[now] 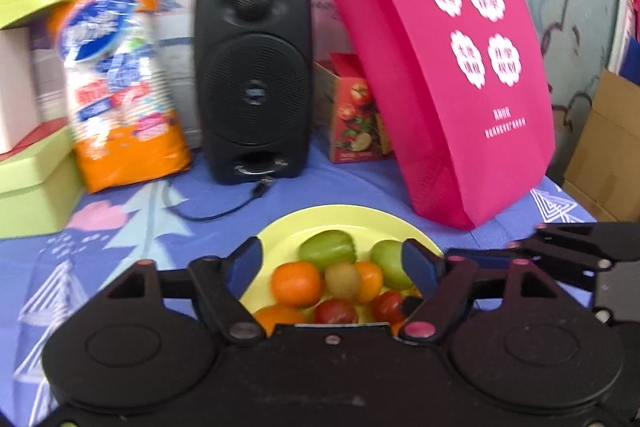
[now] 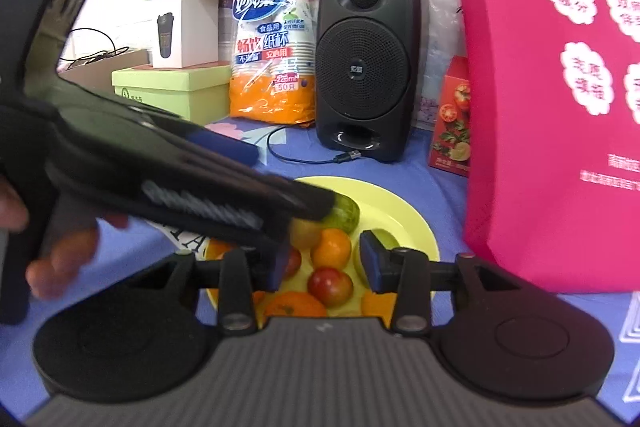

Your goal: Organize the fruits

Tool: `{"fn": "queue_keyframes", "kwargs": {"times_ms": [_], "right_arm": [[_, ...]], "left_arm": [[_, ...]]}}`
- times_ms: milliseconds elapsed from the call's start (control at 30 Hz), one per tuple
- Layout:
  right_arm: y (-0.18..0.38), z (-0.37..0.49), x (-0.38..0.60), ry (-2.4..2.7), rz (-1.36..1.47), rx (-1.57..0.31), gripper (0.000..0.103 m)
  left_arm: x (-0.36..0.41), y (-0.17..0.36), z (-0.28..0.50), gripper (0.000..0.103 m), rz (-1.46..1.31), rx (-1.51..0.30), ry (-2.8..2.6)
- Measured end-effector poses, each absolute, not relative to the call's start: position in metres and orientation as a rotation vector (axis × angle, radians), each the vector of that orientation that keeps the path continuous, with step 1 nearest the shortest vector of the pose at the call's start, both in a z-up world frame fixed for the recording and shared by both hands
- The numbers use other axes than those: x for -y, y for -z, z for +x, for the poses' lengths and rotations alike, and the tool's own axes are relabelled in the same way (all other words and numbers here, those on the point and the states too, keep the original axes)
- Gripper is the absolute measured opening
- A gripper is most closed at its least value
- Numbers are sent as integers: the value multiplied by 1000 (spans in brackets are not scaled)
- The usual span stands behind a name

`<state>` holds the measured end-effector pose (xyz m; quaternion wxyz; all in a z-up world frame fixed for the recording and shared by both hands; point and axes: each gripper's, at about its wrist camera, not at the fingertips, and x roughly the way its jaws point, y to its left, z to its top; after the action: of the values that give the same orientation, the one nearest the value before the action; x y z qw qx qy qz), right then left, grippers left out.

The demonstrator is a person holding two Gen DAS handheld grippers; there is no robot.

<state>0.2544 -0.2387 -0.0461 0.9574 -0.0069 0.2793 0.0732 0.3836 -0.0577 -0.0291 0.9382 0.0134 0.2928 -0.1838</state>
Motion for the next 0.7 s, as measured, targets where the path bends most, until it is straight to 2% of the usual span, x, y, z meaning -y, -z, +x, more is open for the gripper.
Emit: {"fn": "queue_keyframes", "kwargs": {"times_ms": [33,67,133,367,433,700], "right_arm": [[43,247,239,-140,-2,-556,49],[39,240,239,-131,12,-545,52],[32,219,241,-114,44,-522,69],[13,160,232,-71,116,-511,92],[7,145,226,-46,116,-499,103],[-1,105,212,137,140,-577,103]], "left_arm": [[52,25,375,97,21,-588,354],[46,20,364,103,15,-569,329],[34,13,340,103,6,-542,302],[17,-1,275,103,6,-564,177],[16,-4,260,103,15,-578,148],[7,-3,183,103,105,-567,6]]}}
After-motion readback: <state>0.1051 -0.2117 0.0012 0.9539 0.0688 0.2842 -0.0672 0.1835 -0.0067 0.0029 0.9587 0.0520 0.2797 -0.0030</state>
